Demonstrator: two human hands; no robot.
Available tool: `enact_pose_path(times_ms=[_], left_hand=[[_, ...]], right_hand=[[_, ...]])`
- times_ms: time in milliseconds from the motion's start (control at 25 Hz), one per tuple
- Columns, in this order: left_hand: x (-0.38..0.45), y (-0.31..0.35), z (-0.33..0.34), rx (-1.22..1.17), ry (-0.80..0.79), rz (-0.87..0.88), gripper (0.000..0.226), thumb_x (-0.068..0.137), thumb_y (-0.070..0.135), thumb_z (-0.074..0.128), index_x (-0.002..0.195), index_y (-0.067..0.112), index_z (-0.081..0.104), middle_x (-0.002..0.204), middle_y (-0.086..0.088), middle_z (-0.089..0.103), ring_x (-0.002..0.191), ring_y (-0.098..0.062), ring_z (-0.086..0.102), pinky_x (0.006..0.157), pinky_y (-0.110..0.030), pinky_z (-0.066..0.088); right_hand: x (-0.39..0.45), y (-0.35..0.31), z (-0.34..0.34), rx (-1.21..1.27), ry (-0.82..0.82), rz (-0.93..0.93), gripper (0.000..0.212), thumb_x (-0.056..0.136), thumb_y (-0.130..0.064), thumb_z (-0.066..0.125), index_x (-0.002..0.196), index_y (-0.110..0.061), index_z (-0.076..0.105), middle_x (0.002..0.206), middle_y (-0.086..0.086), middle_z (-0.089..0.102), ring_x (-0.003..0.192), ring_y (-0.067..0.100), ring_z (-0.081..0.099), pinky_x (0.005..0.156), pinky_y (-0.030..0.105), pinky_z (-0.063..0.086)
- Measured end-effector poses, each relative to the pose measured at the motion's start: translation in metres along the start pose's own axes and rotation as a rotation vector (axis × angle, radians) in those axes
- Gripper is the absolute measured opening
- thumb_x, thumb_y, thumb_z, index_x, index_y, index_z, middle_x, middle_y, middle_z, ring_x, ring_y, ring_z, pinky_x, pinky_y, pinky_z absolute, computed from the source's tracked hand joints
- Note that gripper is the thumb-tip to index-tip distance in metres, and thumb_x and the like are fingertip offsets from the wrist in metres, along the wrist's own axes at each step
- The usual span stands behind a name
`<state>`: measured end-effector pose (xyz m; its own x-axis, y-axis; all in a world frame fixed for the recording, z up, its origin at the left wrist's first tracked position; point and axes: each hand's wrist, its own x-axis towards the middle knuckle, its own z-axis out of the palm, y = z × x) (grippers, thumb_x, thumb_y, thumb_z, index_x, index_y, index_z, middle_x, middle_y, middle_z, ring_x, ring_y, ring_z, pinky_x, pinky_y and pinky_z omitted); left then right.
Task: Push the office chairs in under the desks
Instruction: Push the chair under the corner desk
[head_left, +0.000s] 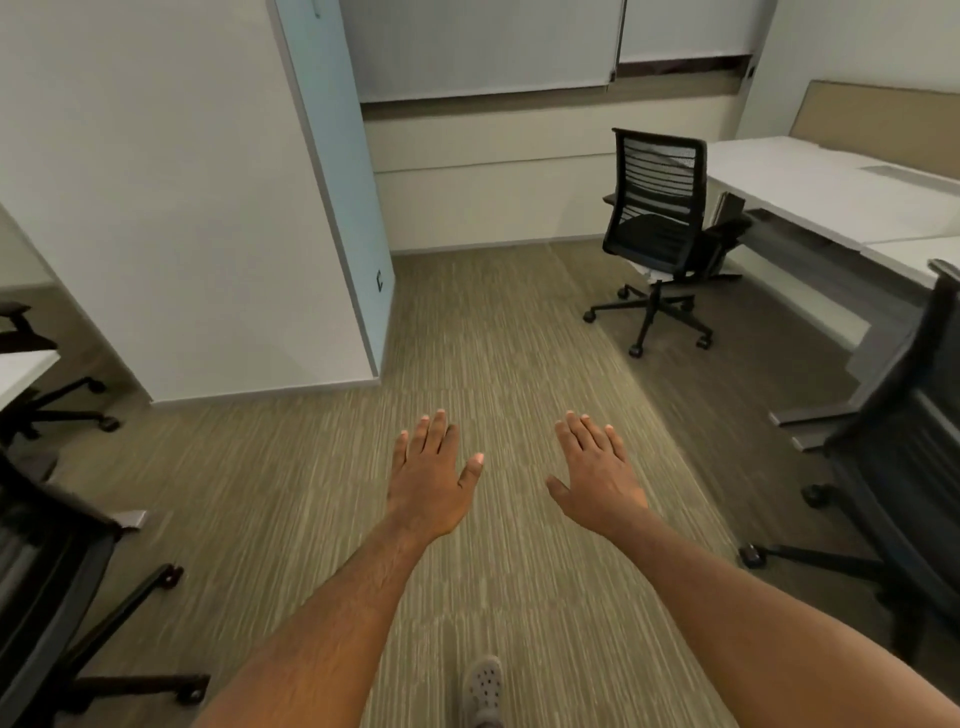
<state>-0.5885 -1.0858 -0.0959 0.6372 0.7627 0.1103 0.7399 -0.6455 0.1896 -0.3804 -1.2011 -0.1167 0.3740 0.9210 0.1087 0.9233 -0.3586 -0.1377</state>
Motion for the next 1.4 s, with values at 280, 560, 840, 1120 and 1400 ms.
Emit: enact_pose_path(times_ms=[280,560,840,1120,1400], left_hand=[[0.219,-0.046,0.004,-0.035,-0.025,0.077,0.074,0.099,0.06,0.012,0.157,0.014,0.009,0.166,-0.003,-0.008,0.15,-0.017,-0.014,0.119,-0.041,-0.014],[0.398,-0.056,0.023,-0.021,-0.031,0.155,0.071,0.1,0.058,0.022,0.157,0.016,0.012,0.165,-0.002,-0.011,0.15,-0.017,-0.015,0.119,-0.038,-0.014],[0.61,-0.058,0.07,0.011,-0.076,0.18,0.07,0.101,0.054,0.029,0.157,0.015,0.012,0.165,-0.003,-0.012,0.15,-0.019,-0.015,0.12,-0.042,-0.012],[0.81,-0.046,0.083,0.027,-0.127,0.202,0.07,0.101,0.055,0.029,0.157,0.016,0.015,0.165,-0.004,-0.011,0.151,-0.02,-0.013,0.12,-0.042,-0.013],[0.995,-0.02,0.116,-0.002,-0.123,0.257,0.07,0.1,0.057,0.028,0.156,0.016,0.018,0.165,-0.003,-0.012,0.151,-0.02,-0.012,0.118,-0.042,-0.013]], right_hand=[[0.199,0.029,-0.008,-0.016,0.04,0.111,0.08,0.1,-0.048,0.042,0.158,-0.016,-0.002,0.167,0.004,-0.006,0.151,0.019,-0.013,0.12,0.04,-0.012],[0.345,0.072,0.007,0.014,0.04,0.188,0.079,0.099,-0.047,0.045,0.158,-0.017,0.001,0.167,0.003,-0.004,0.151,0.019,-0.011,0.115,0.037,-0.018],[0.538,0.153,0.05,0.055,0.024,0.244,0.079,0.1,-0.046,0.046,0.158,-0.016,0.002,0.167,0.004,-0.004,0.151,0.019,-0.011,0.118,0.039,-0.014],[0.726,0.23,0.041,0.049,0.001,0.267,0.08,0.099,-0.047,0.047,0.158,-0.018,0.003,0.167,0.003,-0.003,0.151,0.019,-0.01,0.114,0.038,-0.018],[0.854,0.311,0.049,0.031,0.003,0.361,0.08,0.098,-0.051,0.047,0.158,-0.019,0.005,0.167,0.003,-0.002,0.152,0.019,-0.008,0.117,0.039,-0.014]])
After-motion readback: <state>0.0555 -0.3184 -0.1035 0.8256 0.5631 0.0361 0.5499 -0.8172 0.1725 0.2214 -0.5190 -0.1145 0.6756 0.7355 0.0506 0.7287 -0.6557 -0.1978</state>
